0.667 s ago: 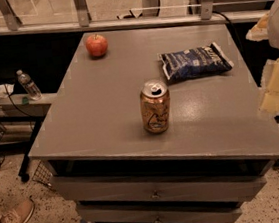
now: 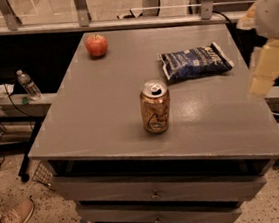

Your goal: Pick blue chip bag

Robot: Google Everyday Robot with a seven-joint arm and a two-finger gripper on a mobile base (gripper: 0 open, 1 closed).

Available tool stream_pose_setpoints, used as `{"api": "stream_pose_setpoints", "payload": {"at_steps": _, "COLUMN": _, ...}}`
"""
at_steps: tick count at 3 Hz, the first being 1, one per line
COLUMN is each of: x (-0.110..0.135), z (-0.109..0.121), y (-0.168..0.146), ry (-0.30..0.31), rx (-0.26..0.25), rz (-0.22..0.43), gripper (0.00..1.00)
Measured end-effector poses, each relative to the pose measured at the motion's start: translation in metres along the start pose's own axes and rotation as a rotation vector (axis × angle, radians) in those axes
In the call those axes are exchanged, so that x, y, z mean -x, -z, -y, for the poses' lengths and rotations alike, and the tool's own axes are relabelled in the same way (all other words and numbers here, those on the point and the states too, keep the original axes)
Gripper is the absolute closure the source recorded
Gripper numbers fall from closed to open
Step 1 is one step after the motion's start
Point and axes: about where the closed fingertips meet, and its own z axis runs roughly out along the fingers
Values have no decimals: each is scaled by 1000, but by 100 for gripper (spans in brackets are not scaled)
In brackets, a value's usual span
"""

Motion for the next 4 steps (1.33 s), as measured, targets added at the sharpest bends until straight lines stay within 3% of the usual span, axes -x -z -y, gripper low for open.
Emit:
{"api": "stream_pose_setpoints", "payload": {"at_steps": 1, "x": 12, "z": 71, "y": -19, "ry": 62, "rx": -84, "rz": 55, "gripper": 0}}
{"api": "stream_pose_setpoints", "payload": {"at_steps": 2, "x": 26, "z": 127, "y": -41, "ry": 74, "rx": -170, "rz": 135, "gripper": 0}}
{"api": "stream_pose_setpoints", "payload": {"at_steps": 3, "x": 49, "z": 171, "y": -87, "ry": 48, "rx": -203, "rz": 213, "gripper": 0}}
{"api": "stream_pose_setpoints", "payload": {"at_steps": 4, "x": 51, "z": 184, "y": -124, "ry": 17, "rx": -187, "rz": 173, "gripper": 0}}
